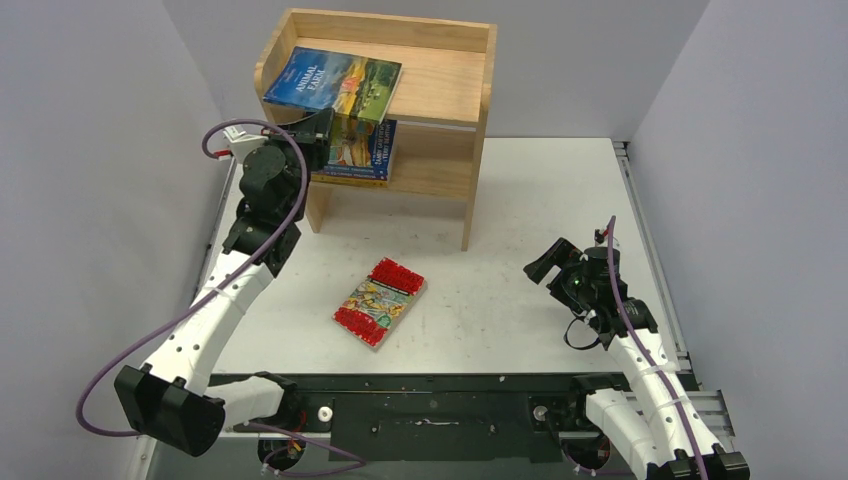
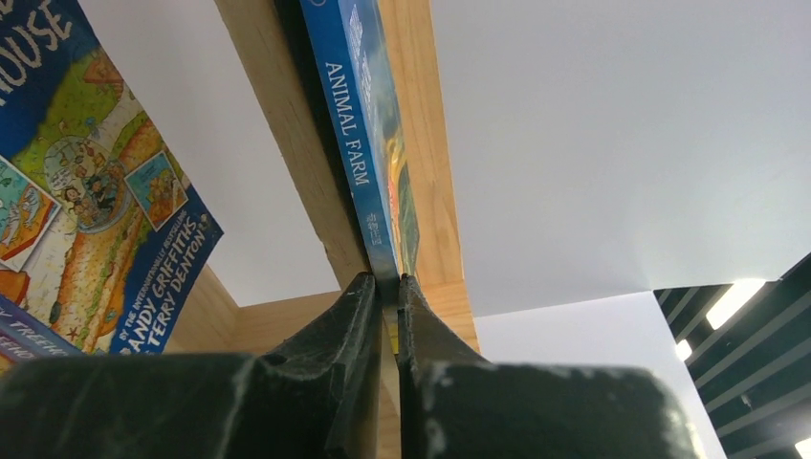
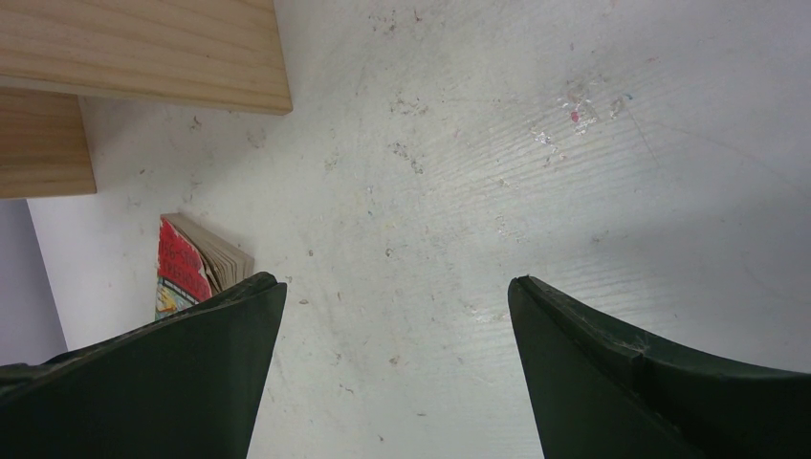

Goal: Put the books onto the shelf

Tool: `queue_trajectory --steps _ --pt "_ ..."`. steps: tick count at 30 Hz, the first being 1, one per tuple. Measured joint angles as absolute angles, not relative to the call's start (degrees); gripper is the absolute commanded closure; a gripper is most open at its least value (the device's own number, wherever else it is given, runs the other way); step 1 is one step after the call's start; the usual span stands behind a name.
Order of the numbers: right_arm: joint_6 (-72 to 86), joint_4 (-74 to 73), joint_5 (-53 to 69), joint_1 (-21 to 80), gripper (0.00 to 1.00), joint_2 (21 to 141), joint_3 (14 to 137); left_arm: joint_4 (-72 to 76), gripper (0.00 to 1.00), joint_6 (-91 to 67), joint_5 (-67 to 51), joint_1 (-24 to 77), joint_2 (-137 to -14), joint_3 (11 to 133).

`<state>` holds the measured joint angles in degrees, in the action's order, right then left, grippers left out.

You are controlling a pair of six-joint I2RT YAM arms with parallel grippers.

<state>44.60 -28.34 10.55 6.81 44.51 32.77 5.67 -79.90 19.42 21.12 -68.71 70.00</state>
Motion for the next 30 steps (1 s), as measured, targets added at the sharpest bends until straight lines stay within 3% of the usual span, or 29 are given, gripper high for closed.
queue_trajectory --steps 12,13,17,22,30 --pt "44.60 -28.32 10.55 6.81 0.10 44.51 32.77 9.52 1.00 -80.86 25.93 23.20 -70.76 69.73" --pt "44.60 -28.32 10.55 6.81 0.10 44.51 32.77 9.65 0.95 -80.88 26.48 23.40 -70.83 69.73" --pt "44.60 -28.34 10.55 6.81 0.10 44.47 32.77 9.74 0.38 -80.75 27.86 23.92 -71.16 69.76" --pt "44.60 -28.34 10.55 6.81 0.10 44.21 32.77 9.74 0.01 -80.27 28.18 23.97 -70.96 69.76" --pt "44.60 -28.32 10.79 6.81 0.10 44.18 32.77 6.81 0.04 -69.76 27.73 24.67 -64.86 69.47"
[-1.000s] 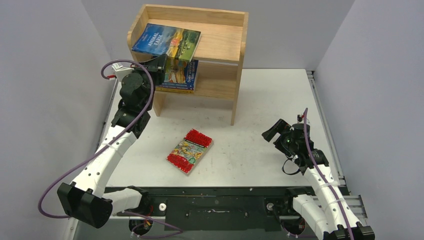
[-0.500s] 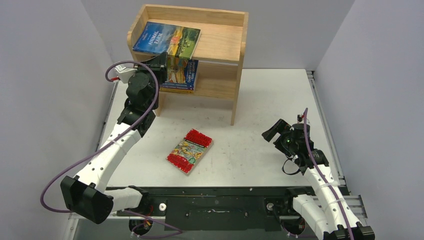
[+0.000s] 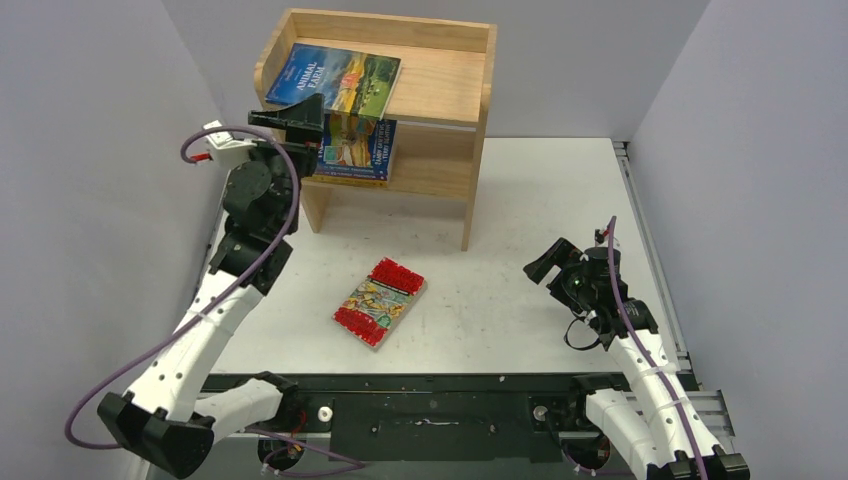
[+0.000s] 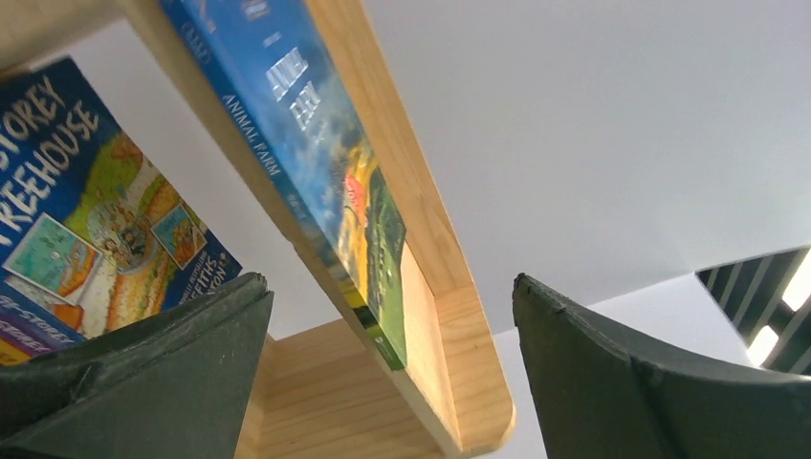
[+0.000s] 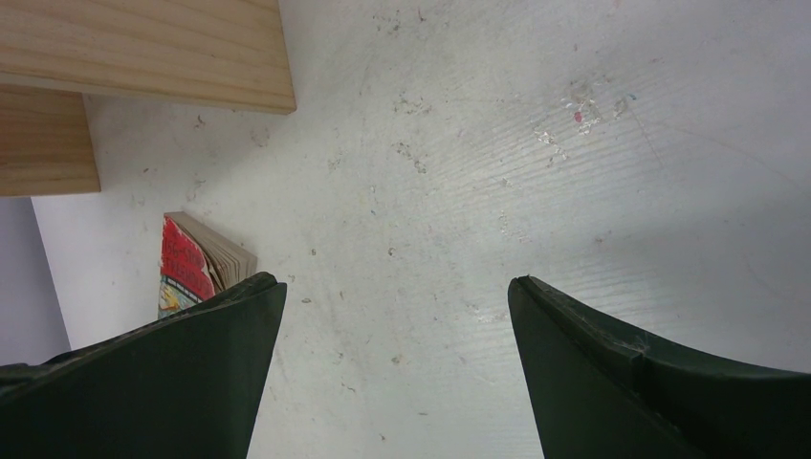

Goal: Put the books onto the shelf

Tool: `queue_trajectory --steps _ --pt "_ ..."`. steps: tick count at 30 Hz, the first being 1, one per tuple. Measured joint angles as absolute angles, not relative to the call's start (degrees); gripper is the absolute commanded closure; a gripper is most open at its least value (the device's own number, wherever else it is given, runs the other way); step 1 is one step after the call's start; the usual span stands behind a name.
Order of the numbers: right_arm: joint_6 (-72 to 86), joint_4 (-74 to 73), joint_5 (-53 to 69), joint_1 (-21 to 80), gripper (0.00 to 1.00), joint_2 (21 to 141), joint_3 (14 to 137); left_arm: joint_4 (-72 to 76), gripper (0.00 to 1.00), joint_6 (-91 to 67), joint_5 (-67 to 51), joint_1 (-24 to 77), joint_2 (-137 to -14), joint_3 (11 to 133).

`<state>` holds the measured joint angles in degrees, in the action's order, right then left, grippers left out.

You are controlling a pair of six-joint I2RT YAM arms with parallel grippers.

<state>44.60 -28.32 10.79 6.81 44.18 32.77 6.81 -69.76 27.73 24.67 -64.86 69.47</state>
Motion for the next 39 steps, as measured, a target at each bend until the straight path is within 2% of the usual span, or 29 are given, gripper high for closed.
queue_trajectory --steps 6,9,16,21,24,30,39 --pt "44.60 -28.27 10.83 6.81 0.10 44.38 32.77 1.28 0.04 -53.54 21.06 23.46 -56.60 69.87" --pt "44.60 -27.86 11.07 6.81 0.10 44.91 32.75 -6.63 0.04 -42.83 15.66 22.79 -56.40 74.87" --pt "44.58 -26.52 11.92 6.81 0.10 45.78 32.36 -32.97 0.04 -20.99 4.54 21.65 -71.18 105.32" --pt "44.58 -26.46 12.43 6.81 0.10 45.87 31.99 -50.76 0.03 -13.61 -3.27 18.31 -83.00 126.19" --pt "44.56 -26.48 12.45 6.81 0.10 45.84 31.99 -57.65 0.03 -11.97 -7.46 17.08 -87.61 133.43" --pt "44.47 -26.46 12.47 6.81 0.10 45.84 31.99 -63.18 0.03 -11.66 -12.88 16.95 -90.45 134.37" --pt "44.40 -26.46 12.47 6.81 0.10 45.84 31.99 -62.67 0.03 -12.23 -11.27 17.19 -90.87 130.58"
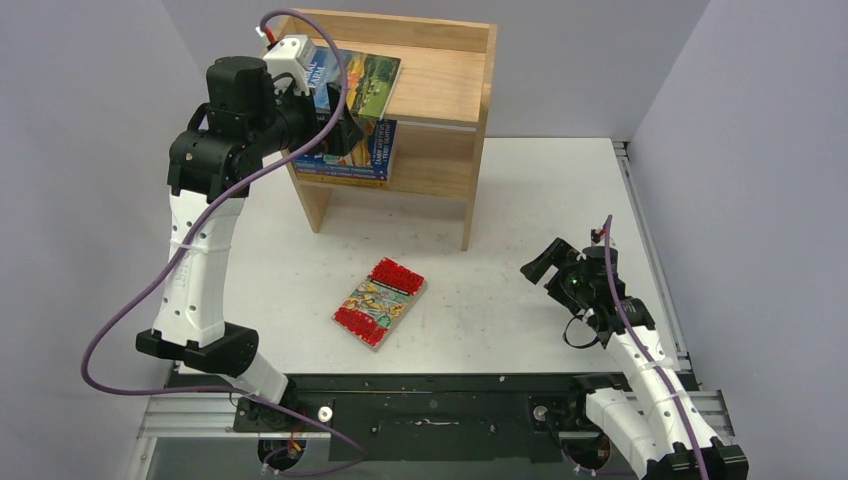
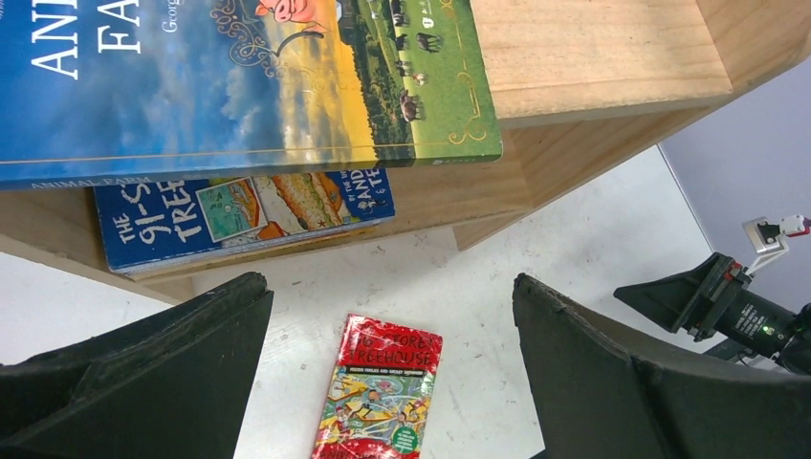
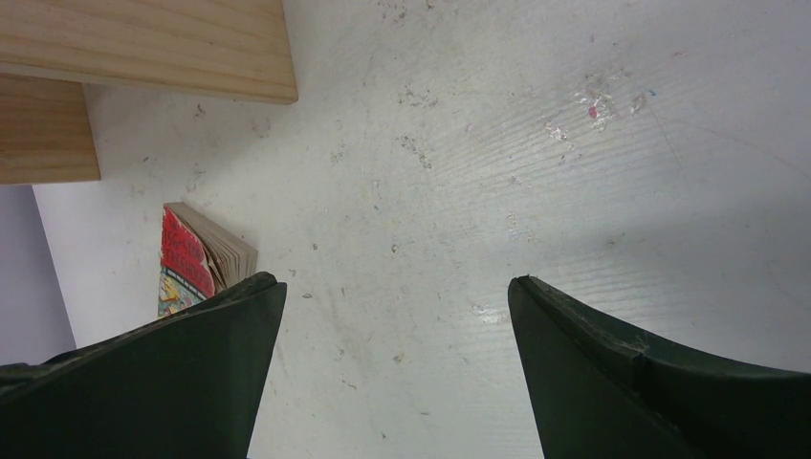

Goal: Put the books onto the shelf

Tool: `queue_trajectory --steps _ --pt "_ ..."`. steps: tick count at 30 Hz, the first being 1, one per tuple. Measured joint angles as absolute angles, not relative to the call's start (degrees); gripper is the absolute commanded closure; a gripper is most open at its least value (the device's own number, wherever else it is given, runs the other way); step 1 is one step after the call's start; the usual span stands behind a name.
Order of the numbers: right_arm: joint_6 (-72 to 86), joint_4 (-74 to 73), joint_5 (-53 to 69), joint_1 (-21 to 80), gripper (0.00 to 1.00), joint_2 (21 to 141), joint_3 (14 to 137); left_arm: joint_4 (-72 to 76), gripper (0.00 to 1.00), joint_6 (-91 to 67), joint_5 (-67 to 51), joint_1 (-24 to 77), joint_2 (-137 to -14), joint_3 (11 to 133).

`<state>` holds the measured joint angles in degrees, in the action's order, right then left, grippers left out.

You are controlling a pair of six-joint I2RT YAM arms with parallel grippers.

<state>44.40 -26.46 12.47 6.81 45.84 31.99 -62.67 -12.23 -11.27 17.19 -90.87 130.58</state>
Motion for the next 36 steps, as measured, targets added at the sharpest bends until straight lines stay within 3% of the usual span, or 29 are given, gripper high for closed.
queue_trajectory --steps 36 --pt "44.40 -26.44 12.43 6.81 0.10 47.57 31.99 -57.89 0.04 -12.19 -9.41 17.06 -97.10 133.45"
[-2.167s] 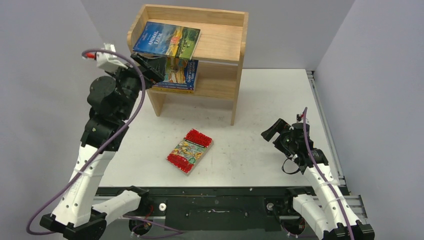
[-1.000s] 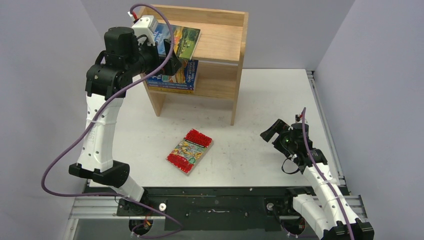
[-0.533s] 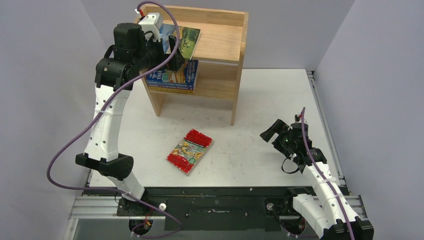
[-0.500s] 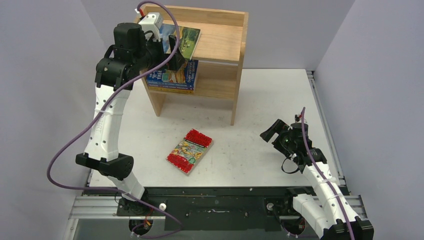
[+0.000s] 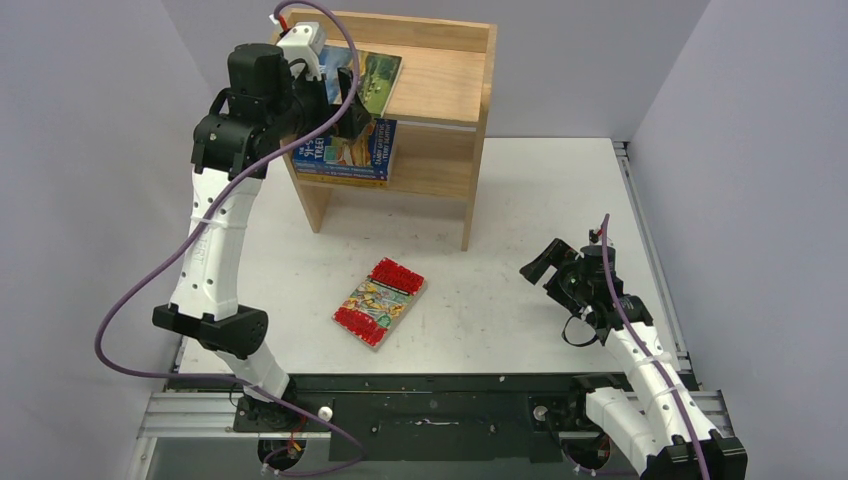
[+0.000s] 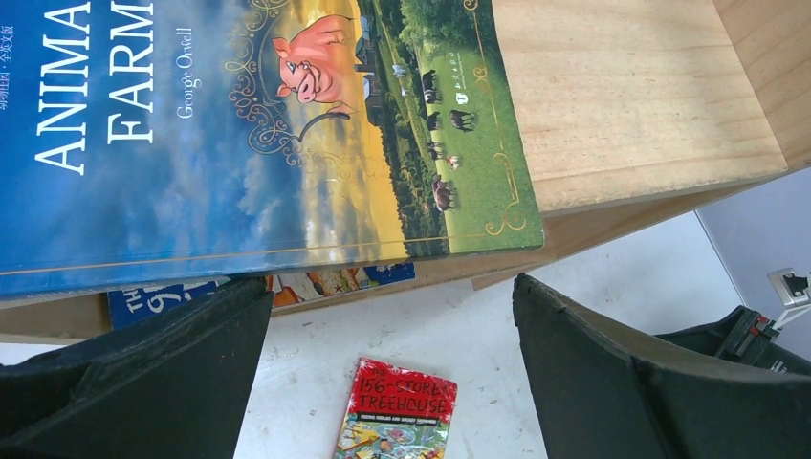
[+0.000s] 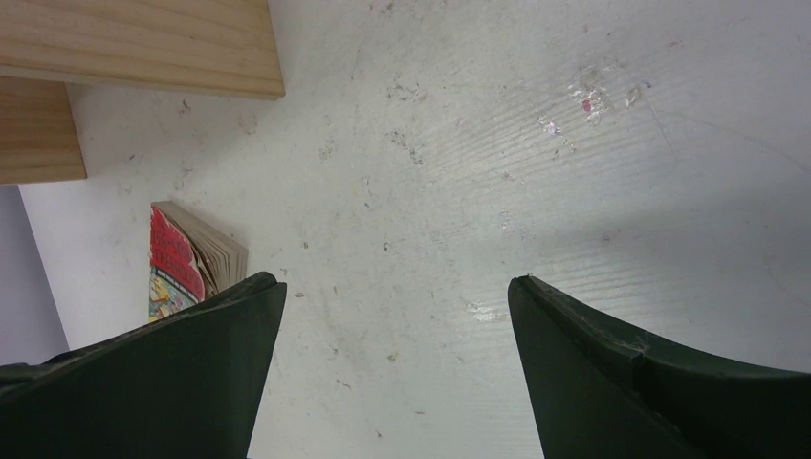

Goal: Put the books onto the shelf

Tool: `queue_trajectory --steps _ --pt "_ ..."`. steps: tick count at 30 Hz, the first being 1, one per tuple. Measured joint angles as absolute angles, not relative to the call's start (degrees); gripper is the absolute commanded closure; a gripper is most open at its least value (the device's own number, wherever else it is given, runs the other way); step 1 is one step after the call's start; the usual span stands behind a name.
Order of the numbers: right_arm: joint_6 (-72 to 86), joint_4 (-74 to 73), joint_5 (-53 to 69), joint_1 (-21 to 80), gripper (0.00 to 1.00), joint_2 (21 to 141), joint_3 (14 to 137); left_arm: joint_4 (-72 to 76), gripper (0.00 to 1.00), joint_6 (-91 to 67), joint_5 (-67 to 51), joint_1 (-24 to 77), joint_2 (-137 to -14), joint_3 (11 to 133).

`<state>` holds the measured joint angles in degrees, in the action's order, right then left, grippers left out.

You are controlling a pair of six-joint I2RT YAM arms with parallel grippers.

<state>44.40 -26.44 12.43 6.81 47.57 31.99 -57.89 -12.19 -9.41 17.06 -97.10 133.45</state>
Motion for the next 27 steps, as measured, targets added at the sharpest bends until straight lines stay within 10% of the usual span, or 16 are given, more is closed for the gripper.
queue_trajectory --steps 15,27 --pt "44.40 -26.22 12.43 6.81 0.10 48.40 31.99 -56.01 0.03 -12.21 -9.41 17.08 -96.18 130.91" --pt "44.36 -26.26 12.32 6.81 0.10 49.25 32.01 -53.47 0.04 -12.95 -9.32 22.83 -71.26 97.78"
